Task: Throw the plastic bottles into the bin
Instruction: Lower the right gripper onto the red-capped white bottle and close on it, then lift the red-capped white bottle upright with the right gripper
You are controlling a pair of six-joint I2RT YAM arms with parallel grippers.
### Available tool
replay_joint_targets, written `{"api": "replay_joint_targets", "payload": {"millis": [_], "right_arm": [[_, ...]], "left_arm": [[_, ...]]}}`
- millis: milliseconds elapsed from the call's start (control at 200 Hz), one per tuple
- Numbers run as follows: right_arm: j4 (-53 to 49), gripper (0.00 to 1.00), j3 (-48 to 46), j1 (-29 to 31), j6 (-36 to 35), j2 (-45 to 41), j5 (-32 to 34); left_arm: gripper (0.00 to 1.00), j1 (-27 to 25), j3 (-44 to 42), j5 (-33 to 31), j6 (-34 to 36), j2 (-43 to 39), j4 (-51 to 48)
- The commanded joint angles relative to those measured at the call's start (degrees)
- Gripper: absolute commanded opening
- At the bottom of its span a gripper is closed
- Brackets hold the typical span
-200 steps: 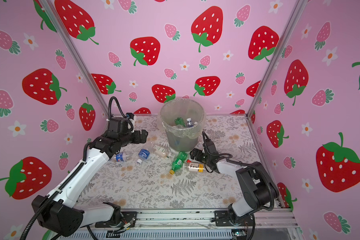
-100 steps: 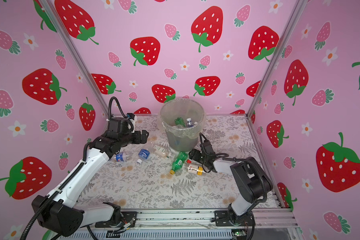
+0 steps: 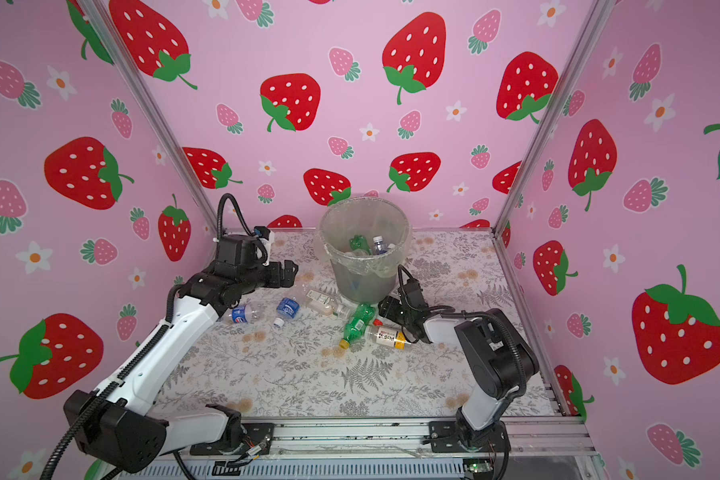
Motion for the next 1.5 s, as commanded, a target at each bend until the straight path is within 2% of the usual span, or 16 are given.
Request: {"api": "replay_joint_targets", "payload": {"millis": [0, 105, 190, 340, 465, 485, 665, 800, 1146, 1496], "right_arm": [[-1.0, 0.69, -0.1, 0.4, 0.7, 1.8, 1.1], [-1.0, 0.67, -0.1, 0.4, 0.5, 1.9, 1.6], [-1.2, 0.59, -0.2, 0.4, 0.4, 1.9, 2.0], [-2.1, 0.53, -0.3, 0.3, 0.2, 1.8, 2.9], [-2.3, 0.52, -0.8, 0.2, 0.1, 1.3, 3.4], [-2.2, 0.49, -0.9, 0.2, 0.1, 1.1, 3.4], [-3.5, 0.45, -1.5, -0.5, -2.4, -2.3, 3.0], [-6.3, 0.46, -1.9, -1.0, -5.1, -7.9, 5.6], [-12.7, 0.47, -5.7, -5.2, -10.1, -20.0, 7.3], [-20.7, 0.49, -7.8, -5.6, -17.1, -35.3, 11.4]], "left_arm": [[0.99, 0.2, 1.4, 0.8, -0.1, 0.4, -0.8], [0.99, 0.2, 1.5, 0.8, -0.1, 0.4, -0.9], [0.99, 0.2, 1.4, 0.8, -0.1, 0.4, -0.9], [0.99, 0.3, 1.5, 0.8, -0.1, 0.3, -0.9], [0.99, 0.3, 1.4, 0.7, -0.1, 0.4, -0.9], [0.99, 0.3, 1.3, 0.8, -0.2, 0.3, -0.8], [0.99, 0.3, 1.6, 0.8, 0.3, 0.6, -1.2], [0.99, 0.5, 1.9, -1.4, 1.0, 0.3, -1.9], [0.99, 0.9, 1.6, -0.8, 0.8, 0.4, -1.5], [0.99, 0.8, 1.6, -0.4, 0.5, 0.6, -1.6]]}}
